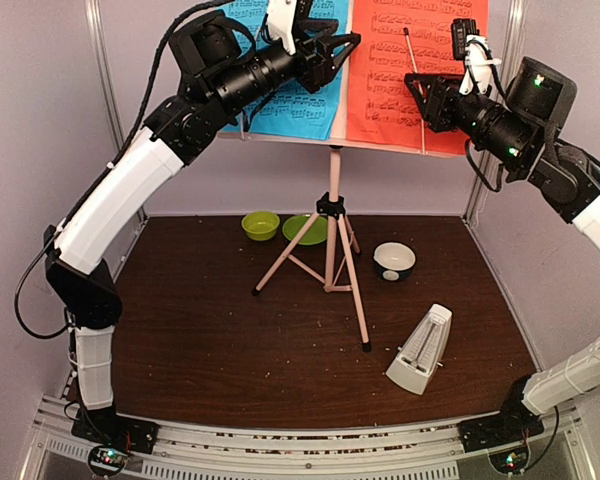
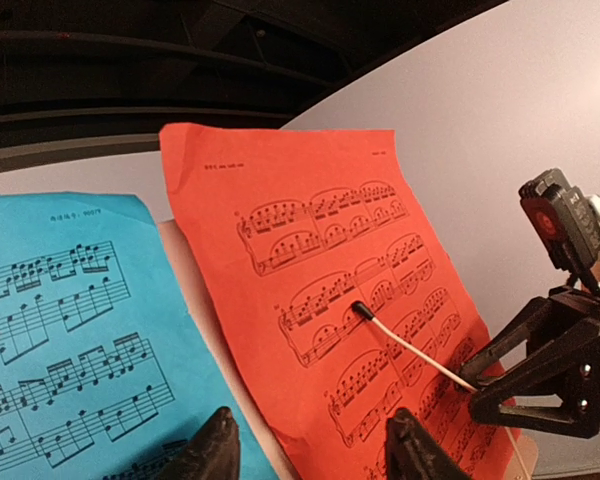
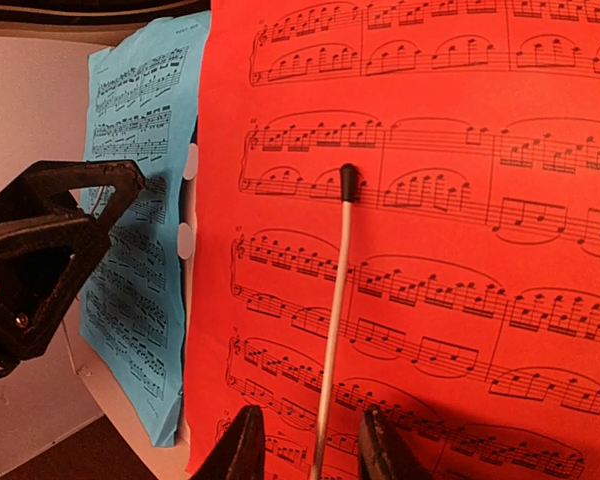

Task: Set up the instrument practice props

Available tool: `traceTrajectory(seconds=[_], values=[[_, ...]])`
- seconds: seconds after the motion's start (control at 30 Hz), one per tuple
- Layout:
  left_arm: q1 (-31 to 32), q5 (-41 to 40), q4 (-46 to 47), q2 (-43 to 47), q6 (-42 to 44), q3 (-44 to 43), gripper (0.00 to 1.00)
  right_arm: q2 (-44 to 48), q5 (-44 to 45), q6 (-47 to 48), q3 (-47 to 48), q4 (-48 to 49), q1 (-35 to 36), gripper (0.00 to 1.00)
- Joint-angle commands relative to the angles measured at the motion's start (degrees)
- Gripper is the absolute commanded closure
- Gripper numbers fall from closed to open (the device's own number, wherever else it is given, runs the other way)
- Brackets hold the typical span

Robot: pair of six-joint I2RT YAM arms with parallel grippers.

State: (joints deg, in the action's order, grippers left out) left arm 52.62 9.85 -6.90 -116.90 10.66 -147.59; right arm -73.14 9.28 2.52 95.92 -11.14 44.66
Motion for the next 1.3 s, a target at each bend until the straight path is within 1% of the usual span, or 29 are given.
traceTrajectory(seconds=[0.0,0.07,0.1,0.2,0.27,0.3,0.33,0.5,0.73,0.93,1.1,1.27], values=[[0.67,-1.82,2.45,4.41,0.52,3.34,0.43,0.78,0.37,-0.54,-0.07,0.04,-0.36,0.62],[0.89,-2.35,2.61,5.71,0.25,4.93,0.36,1.02,0.13,-0.69,0.24,-0.26,-0.36,0.55],[0.90,-2.60,2.86,6.31,-0.28,5.65,0.32,1.21,-0.07,-0.60,0.30,-0.41,-0.37,0.47],[1.03,-2.83,3.14,7.91,-1.09,8.18,0.15,1.95,0.14,-0.65,0.57,-0.42,-0.39,0.31],[1.29,-3.26,2.72,9.04,-1.07,9.59,0.07,2.56,0.49,-0.68,0.75,-0.43,-0.41,0.23],[1.34,-3.31,2.68,9.63,-1.10,10.32,0.04,2.92,0.50,-0.68,0.90,-0.55,-0.43,0.21],[1.42,-3.56,2.68,10.38,-1.21,11.19,0.02,3.16,0.47,-0.55,1.12,-0.72,-0.45,0.19],[1.43,-4.15,2.15,14.56,-2.88,15.79,0.02,4.82,0.64,0.05,1.72,-2.10,-0.46,0.07],[1.43,-8.92,-1.34,21.92,-5.75,23.64,0.02,8.33,0.73,-0.08,1.81,-6.35,-0.65,0.01],[1.34,-14.52,-7.84,28.15,-9.30,29.55,0.02,12.56,1.07,-1.84,-0.60,-9.73,-0.72,0.00],[0.04,-19.44,-12.58,33.90,-15.83,34.88,0.02,16.58,2.01,-4.53,-3.75,-12.16,-0.80,0.00],[-2.28,-20.44,-13.99,40.68,-21.80,41.59,0.02,19.38,5.24,-6.94,-6.45,-16.59,-0.85,0.00]])
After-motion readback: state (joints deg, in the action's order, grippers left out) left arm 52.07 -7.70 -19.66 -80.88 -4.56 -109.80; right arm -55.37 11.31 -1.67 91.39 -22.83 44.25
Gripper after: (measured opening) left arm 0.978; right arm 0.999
